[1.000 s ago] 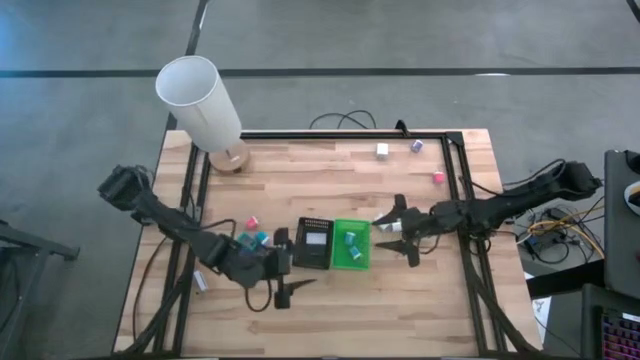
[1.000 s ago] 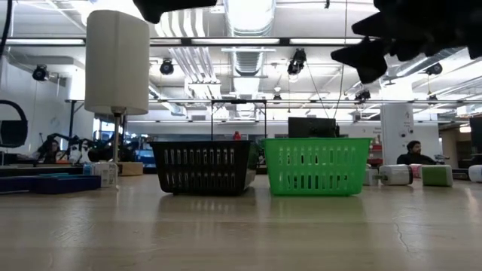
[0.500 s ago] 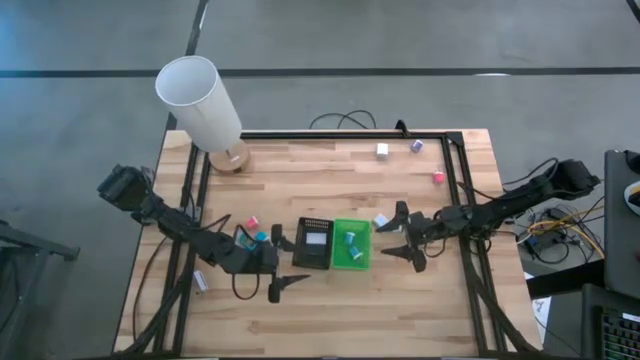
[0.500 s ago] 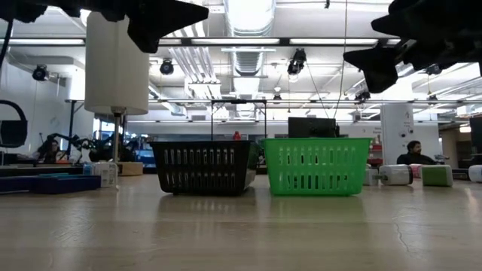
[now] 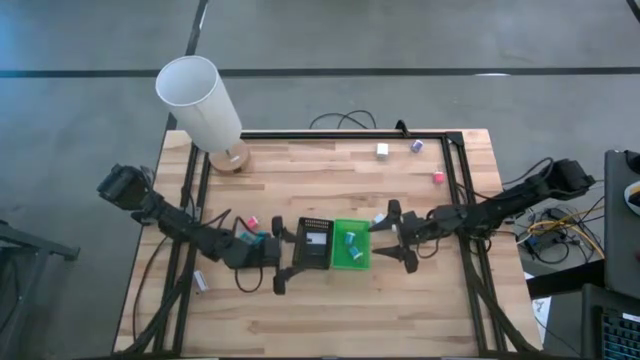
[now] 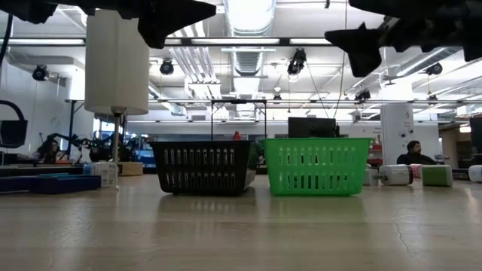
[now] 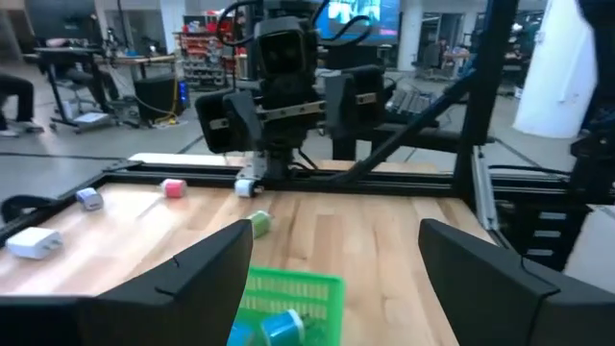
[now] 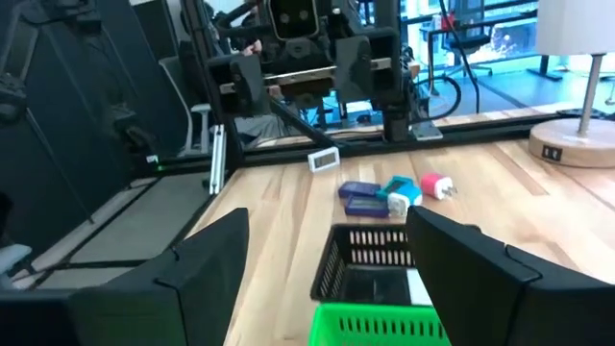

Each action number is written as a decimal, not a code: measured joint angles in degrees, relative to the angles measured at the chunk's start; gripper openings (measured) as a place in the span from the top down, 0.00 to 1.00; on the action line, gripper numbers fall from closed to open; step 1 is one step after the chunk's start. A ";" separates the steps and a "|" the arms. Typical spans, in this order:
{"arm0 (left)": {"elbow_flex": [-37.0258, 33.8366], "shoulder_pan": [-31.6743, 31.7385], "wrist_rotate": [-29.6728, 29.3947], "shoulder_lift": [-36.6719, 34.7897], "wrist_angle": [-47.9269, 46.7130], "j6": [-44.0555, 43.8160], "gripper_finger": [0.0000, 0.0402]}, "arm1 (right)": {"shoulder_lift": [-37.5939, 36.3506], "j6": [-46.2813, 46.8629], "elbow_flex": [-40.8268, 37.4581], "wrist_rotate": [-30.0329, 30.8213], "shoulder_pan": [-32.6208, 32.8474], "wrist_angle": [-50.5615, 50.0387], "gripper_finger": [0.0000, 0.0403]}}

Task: Pick & Place Office items
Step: Put the bottom white charger adapter into the green basket

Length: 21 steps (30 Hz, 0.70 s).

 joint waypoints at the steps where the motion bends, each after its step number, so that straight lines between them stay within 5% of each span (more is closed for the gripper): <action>1: 0.00 0.37 -0.30 0.00 -0.36 0.31 0.25 | 0.53 -0.77 0.59 0.06 0.00 -0.15 0.32; 10: 0.05 4.82 -13.16 -0.07 -3.14 10.55 0.25 | 5.17 -3.67 10.29 0.69 -0.38 -16.93 0.35; 16: 2.04 8.51 -13.18 -0.80 -9.81 9.37 0.25 | 6.43 -4.41 21.62 7.72 -2.30 -45.95 0.37; 21: 5.31 10.37 -13.25 -2.00 -20.44 7.04 0.25 | 7.15 9.23 26.62 18.26 -2.83 -71.71 0.39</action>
